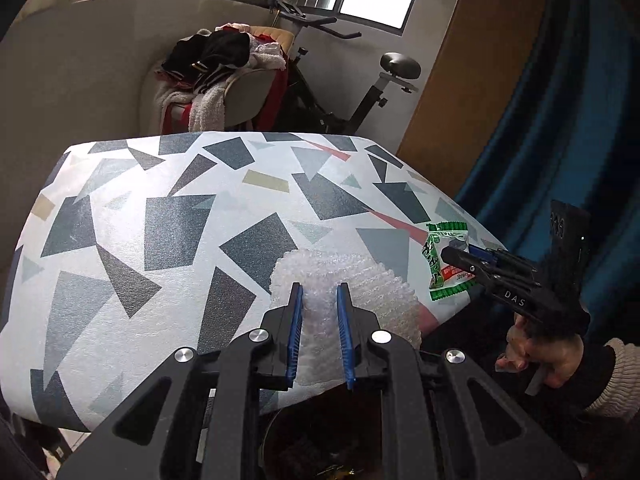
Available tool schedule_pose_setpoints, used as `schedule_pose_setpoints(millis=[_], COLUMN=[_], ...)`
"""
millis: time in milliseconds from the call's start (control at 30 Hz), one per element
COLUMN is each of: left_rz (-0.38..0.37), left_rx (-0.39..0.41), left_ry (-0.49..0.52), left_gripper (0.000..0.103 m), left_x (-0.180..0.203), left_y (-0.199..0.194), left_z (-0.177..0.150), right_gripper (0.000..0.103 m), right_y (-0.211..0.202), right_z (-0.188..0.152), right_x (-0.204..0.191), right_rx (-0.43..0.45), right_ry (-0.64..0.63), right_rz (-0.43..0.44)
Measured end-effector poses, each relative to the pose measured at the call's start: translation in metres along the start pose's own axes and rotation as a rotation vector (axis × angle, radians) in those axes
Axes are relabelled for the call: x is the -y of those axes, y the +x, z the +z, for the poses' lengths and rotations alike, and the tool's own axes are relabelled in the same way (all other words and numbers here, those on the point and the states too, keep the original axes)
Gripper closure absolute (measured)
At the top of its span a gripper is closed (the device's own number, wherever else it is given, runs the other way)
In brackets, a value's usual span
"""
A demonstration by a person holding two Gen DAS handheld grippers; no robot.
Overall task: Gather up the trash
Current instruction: 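Drop the foam net and green wrapper into the brown bin, opening both grippers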
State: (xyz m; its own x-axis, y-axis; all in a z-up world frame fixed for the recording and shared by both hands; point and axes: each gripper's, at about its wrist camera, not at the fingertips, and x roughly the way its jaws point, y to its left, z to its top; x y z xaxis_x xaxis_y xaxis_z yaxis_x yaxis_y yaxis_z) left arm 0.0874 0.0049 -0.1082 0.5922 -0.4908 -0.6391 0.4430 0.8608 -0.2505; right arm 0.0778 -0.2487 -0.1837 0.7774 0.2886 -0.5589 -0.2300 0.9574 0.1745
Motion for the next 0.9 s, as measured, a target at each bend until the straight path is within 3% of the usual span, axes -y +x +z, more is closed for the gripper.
schedule_pose_setpoints(millis=[367,700,767,833,900], left_rz=[-0.002,-0.020,-0.034,-0.044,-0.031], left_rx=[-0.028,-0.100,-0.110,-0.099,-0.073], left_ry=[0.019,0.045,0.039,0.016,0.003], left_gripper=[0.086,0.084,0.073,0.051,0.043], left_x=[0.025,0.028,0.027,0.024,0.022], left_y=[-0.009,0.002,0.004,0.004,0.000], left_z=[-0.072,-0.110,-0.115,-0.118,-0.119], right_gripper=[0.076,0.076,0.076,0.076,0.076], right_y=[-0.024,-0.023,-0.021,-0.019,-0.017], right_z=[-0.045,-0.068,-0.069,-0.070,-0.071], right_x=[-0.038,-0.049,-0.051,-0.053,-0.054], right_rx=[-0.008,-0.033,-0.041,-0.046,-0.057], right_ry=[-0.133,-0.133,-0.143,-0.150,-0.154], right_rz=[0.034,0.073,0.079,0.084,0.088])
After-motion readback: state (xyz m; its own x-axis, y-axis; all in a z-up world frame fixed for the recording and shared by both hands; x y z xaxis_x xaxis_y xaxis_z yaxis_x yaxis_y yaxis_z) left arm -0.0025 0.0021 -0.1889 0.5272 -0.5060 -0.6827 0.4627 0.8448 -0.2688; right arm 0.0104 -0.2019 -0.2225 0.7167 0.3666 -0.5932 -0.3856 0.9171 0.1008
